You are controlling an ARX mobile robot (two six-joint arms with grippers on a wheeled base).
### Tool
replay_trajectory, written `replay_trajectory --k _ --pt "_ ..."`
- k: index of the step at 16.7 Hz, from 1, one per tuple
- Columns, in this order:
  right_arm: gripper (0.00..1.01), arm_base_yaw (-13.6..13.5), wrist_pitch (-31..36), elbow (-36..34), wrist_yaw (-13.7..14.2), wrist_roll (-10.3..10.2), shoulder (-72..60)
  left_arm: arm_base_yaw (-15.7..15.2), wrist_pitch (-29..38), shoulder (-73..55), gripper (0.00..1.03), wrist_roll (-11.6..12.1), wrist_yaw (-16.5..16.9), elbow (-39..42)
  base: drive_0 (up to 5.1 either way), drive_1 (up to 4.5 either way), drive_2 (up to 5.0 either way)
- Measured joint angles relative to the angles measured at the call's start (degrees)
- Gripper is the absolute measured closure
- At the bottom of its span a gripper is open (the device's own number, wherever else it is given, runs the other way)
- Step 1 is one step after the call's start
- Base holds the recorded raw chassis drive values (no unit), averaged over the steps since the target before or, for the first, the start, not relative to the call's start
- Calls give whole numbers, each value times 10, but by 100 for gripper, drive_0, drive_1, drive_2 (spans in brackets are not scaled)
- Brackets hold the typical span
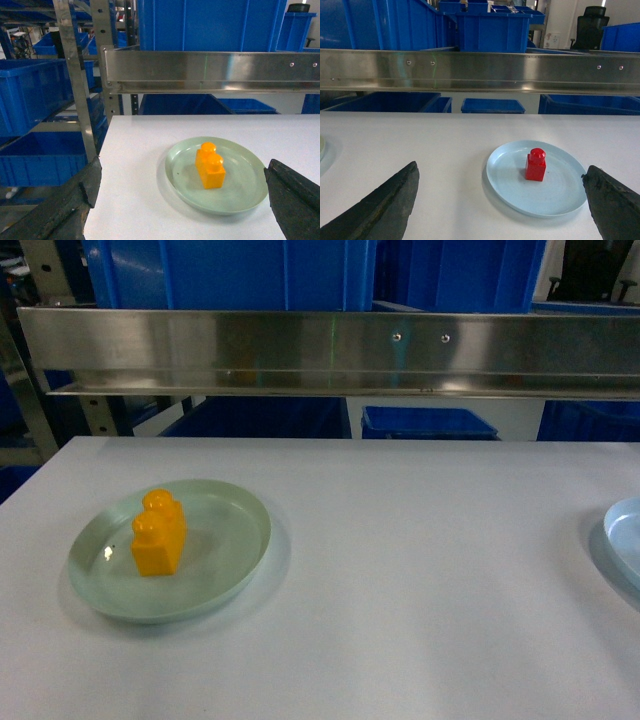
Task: Sort and place red and yellow blocks in left bins
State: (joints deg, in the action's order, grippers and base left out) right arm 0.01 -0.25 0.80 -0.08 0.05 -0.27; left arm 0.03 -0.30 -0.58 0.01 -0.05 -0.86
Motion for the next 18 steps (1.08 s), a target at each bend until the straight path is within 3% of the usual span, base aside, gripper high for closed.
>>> replay_trajectory --k 18 --pt "3 0 0 0 0 0 0 0 0 0 5 0 0 0 0 0 0"
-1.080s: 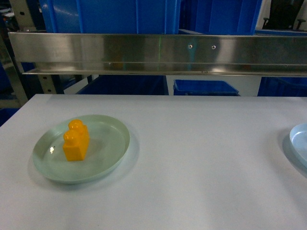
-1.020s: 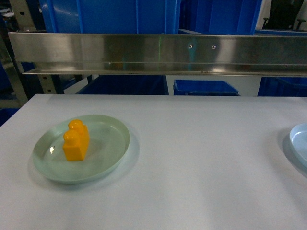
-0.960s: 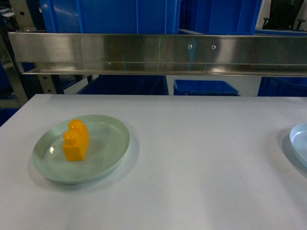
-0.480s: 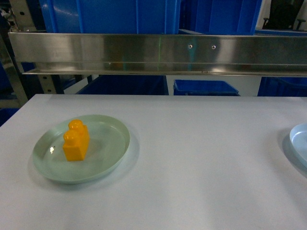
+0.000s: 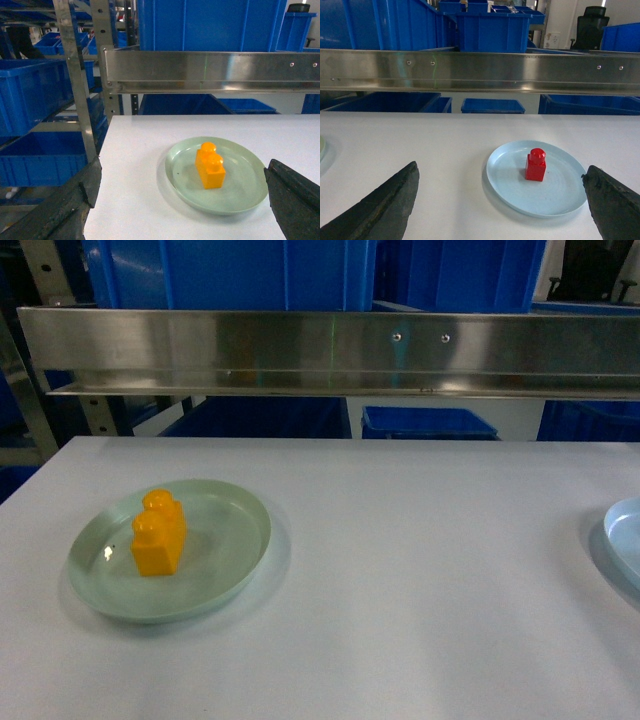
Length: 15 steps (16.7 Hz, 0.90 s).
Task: Sort and place red and yellow blocks in left bins
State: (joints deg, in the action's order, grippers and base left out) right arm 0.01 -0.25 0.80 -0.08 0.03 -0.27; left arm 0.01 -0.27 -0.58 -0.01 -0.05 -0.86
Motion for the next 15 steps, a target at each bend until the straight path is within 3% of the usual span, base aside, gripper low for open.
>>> replay_trajectory --k 2,3,5,7,9,13,15 --pt "3 0 0 0 0 0 0 0 0 0 5 0 0 0 0 0 0" --pt "3 0 0 0 0 0 0 -8 -22 -2 5 -5 20 -2 0 0 0" --pt "3 4 8 4 -16 8 -29 -9 -44 -38 5 -26 35 -20 0 0 0" --pt "3 -7 76 45 -3 18 -139 -13 33 -140 5 -42 45 -69 0 0 0" --pt "3 -11 172 104 4 12 -306 -9 118 -267 5 -44 38 -102 0 0 0" --pt "3 2 293 190 13 -2 -598 54 234 -523 5 -26 19 -156 0 0 0" --pt "3 7 357 232 45 -1 -721 73 306 -647 5 -16 -2 -192 0 0 0"
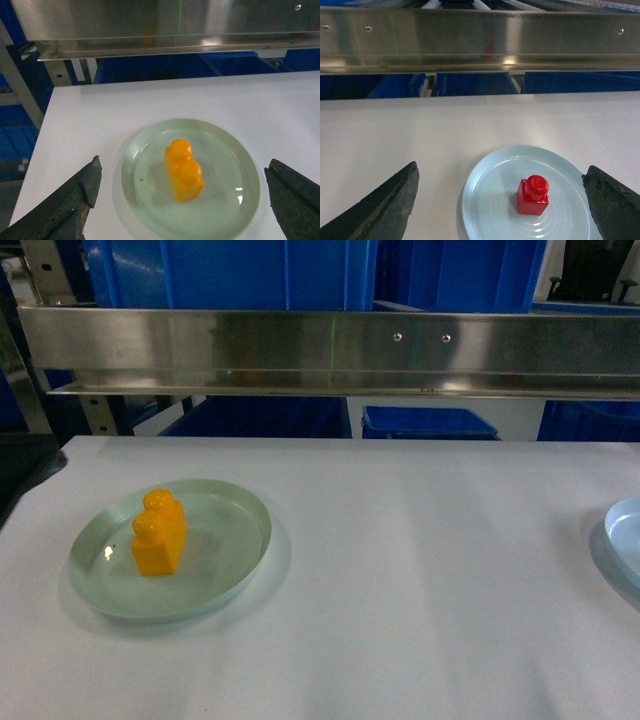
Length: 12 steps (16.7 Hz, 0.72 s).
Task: Sort and place red and yellow blocks in left bins
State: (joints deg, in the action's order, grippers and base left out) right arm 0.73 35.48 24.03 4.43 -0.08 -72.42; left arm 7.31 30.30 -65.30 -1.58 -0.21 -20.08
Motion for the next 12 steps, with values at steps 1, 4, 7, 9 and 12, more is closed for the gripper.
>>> replay_trajectory --k 1,4,7,9,12 --pt "3 0 42 8 11 6 -48 1 44 -60 5 11 -10 -15 0 0 0" --pt "3 -1 99 2 18 23 -91 -10 97 -136 5 21 -12 -16 0 0 0" --pt "3 -3 97 2 19 27 -87 -11 103 -129 5 22 -11 -16 0 0 0" --pt "3 -4 95 2 19 27 -87 -11 103 -129 5 23 -11 -16 0 0 0" --pt "3 12 73 59 19 27 -166 -10 103 -129 5 25 -11 -16 0 0 0"
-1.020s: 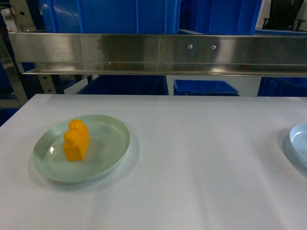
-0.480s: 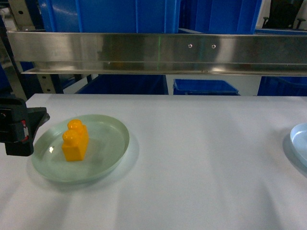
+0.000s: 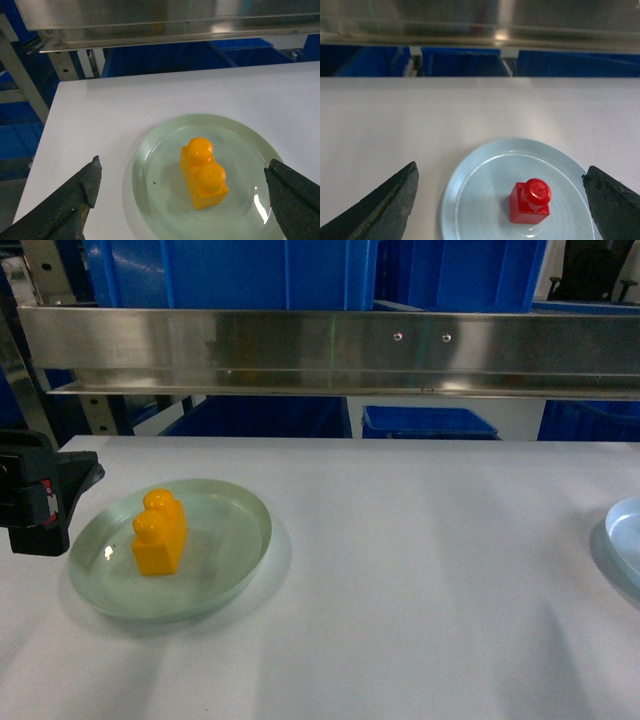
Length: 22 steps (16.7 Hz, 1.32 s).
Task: Sort and place red and yellow blocks in left bins
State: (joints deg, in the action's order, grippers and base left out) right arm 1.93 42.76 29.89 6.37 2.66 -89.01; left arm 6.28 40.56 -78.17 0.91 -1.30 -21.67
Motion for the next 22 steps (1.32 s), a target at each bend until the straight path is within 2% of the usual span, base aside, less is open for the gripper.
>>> replay_trajectory --k 4,6,7,10,13,15,22 --pt "3 73 -94 132 2 -2 -148 0 0 0 5 0 0 0 0 0 0" --pt "3 91 -126 166 0 -16 -178 0 0 0 5 0 0 0 0 0 0" --pt "3 94 -139 172 -1 -25 -181 -1 0 0 5 0 -1 0 0 0 0" --pt "3 75 -163 194 -2 -58 -204 0 0 0 5 0 0 0 0 0 0" --pt "3 66 -178 208 6 -82 -227 0 0 0 5 0 0 0 0 0 0" --pt "3 66 -195 225 15 -80 -227 0 0 0 5 0 0 0 0 0 0" --pt "3 67 -224 245 -15 -73 -258 0 0 0 5 0 0 0 0 0 0"
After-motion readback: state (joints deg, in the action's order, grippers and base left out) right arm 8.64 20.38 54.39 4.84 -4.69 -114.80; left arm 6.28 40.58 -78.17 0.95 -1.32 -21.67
